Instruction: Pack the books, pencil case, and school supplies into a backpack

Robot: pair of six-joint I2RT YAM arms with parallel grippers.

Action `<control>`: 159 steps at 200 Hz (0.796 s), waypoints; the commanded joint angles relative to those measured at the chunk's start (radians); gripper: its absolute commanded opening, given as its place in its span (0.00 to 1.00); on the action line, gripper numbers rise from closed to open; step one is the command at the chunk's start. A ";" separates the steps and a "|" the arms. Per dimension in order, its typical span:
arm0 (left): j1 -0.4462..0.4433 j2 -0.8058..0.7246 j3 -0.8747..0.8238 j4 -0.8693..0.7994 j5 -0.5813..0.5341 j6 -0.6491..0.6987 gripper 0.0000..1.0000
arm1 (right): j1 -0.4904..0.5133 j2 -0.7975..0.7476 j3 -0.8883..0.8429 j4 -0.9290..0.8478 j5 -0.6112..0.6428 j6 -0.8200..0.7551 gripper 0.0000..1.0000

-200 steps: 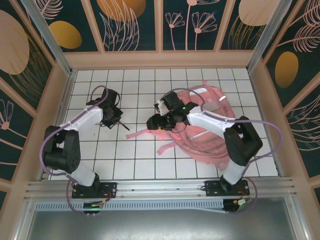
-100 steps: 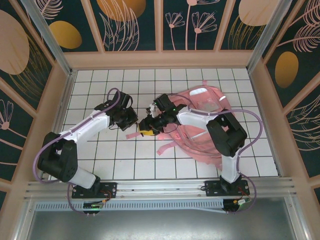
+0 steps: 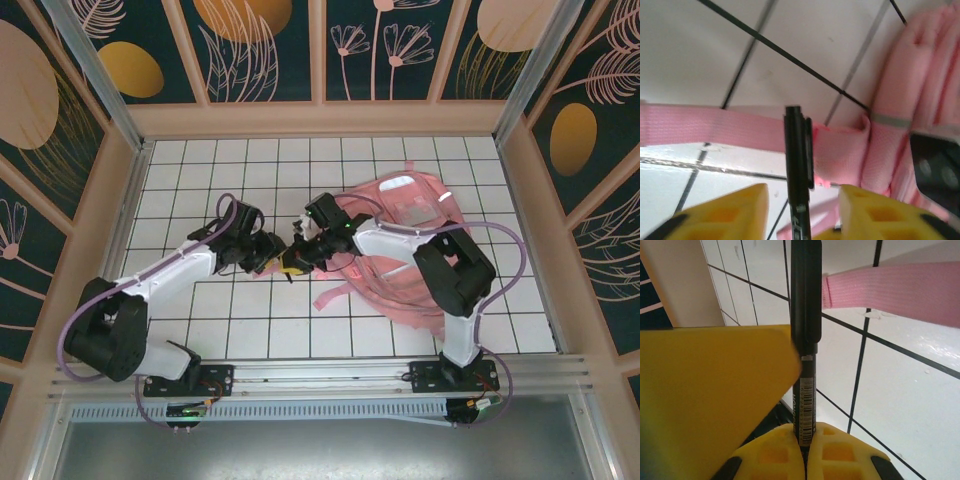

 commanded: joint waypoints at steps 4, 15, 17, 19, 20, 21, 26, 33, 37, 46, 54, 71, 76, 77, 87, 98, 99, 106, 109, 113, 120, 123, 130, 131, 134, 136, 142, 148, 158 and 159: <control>-0.007 -0.079 -0.020 0.172 0.186 0.017 0.69 | -0.033 -0.133 -0.056 -0.019 0.062 0.003 0.00; -0.008 -0.106 -0.007 0.176 0.189 0.052 0.75 | -0.064 -0.190 -0.084 -0.055 0.085 -0.015 0.00; -0.009 -0.109 -0.002 0.170 0.184 0.063 0.75 | -0.073 -0.200 -0.090 -0.061 0.089 -0.020 0.00; -0.012 -0.111 0.003 0.163 0.176 0.075 0.75 | -0.076 -0.208 -0.094 -0.068 0.093 -0.025 0.00; -0.014 -0.113 0.006 0.159 0.172 0.081 0.75 | -0.082 -0.215 -0.096 -0.069 0.095 -0.027 0.00; -0.015 -0.113 0.010 0.153 0.169 0.089 0.75 | -0.082 -0.221 -0.097 -0.074 0.096 -0.029 0.00; -0.025 -0.114 0.032 0.129 0.144 0.134 0.75 | -0.106 -0.249 -0.111 -0.096 0.106 -0.040 0.00; -0.049 -0.108 0.068 0.090 0.115 0.192 0.75 | -0.142 -0.285 -0.126 -0.128 0.117 -0.064 0.00; -0.066 -0.101 0.088 0.075 0.108 0.223 0.75 | -0.166 -0.305 -0.133 -0.150 0.123 -0.079 0.00; -0.113 -0.080 0.127 0.062 0.100 0.281 0.75 | -0.222 -0.349 -0.138 -0.215 0.150 -0.120 0.00; -0.163 -0.059 0.170 0.071 0.095 0.329 0.75 | -0.282 -0.387 -0.132 -0.285 0.192 -0.162 0.00; -0.268 -0.013 0.233 0.117 0.079 0.437 0.75 | -0.426 -0.473 -0.127 -0.393 0.270 -0.225 0.01; -0.289 0.005 0.252 0.127 0.080 0.476 0.75 | -0.473 -0.501 -0.129 -0.413 0.282 -0.234 0.00; -0.294 0.009 0.255 0.127 0.082 0.483 0.75 | -0.483 -0.506 -0.129 -0.415 0.284 -0.235 0.00; -0.323 0.052 0.294 0.135 0.119 0.593 0.79 | -0.582 -0.568 -0.134 -0.435 0.296 -0.240 0.01; -0.352 0.108 0.351 0.109 0.129 0.717 0.98 | -0.702 -0.637 -0.145 -0.443 0.299 -0.235 0.01; -0.354 0.114 0.360 0.102 0.127 0.729 0.98 | -0.712 -0.643 -0.146 -0.443 0.298 -0.235 0.00; -0.380 0.157 0.412 0.056 0.101 0.813 0.98 | -0.792 -0.682 -0.152 -0.446 0.296 -0.235 0.00; -0.395 0.175 0.436 0.036 0.083 0.848 0.98 | -0.824 -0.695 -0.154 -0.447 0.296 -0.233 0.00; -0.415 0.198 0.466 0.008 0.053 0.897 0.98 | -0.870 -0.712 -0.155 -0.449 0.296 -0.233 0.00; -0.455 0.244 0.524 -0.042 -0.002 0.983 0.98 | -0.942 -0.745 -0.160 -0.453 0.296 -0.233 0.00; -0.475 0.264 0.548 -0.062 -0.021 1.016 0.99 | -0.972 -0.756 -0.162 -0.454 0.295 -0.236 0.00; -0.515 0.305 0.599 -0.098 -0.066 1.075 0.98 | -1.039 -0.779 -0.164 -0.457 0.292 -0.243 0.00; -0.519 0.307 0.606 -0.103 -0.072 1.082 0.98 | -1.048 -0.782 -0.164 -0.457 0.291 -0.244 0.00; -0.535 0.348 0.631 -0.115 -0.094 1.098 0.99 | -1.072 -0.791 -0.167 -0.457 0.289 -0.248 0.00; -0.545 0.365 0.646 -0.122 -0.109 1.107 0.99 | -1.090 -0.798 -0.168 -0.455 0.288 -0.250 0.00; -0.575 0.403 0.681 -0.129 -0.154 1.126 0.99 | -1.138 -0.813 -0.176 -0.456 0.274 -0.257 0.00; -0.599 0.438 0.707 -0.119 -0.200 1.135 0.99 | -1.179 -0.825 -0.182 -0.456 0.263 -0.265 0.00; -0.637 0.474 0.725 -0.083 -0.258 1.173 0.99 | -1.195 -0.829 -0.172 -0.478 0.304 -0.280 0.00; -0.641 0.478 0.725 -0.077 -0.265 1.177 0.99 | -1.194 -0.830 -0.171 -0.479 0.305 -0.281 0.00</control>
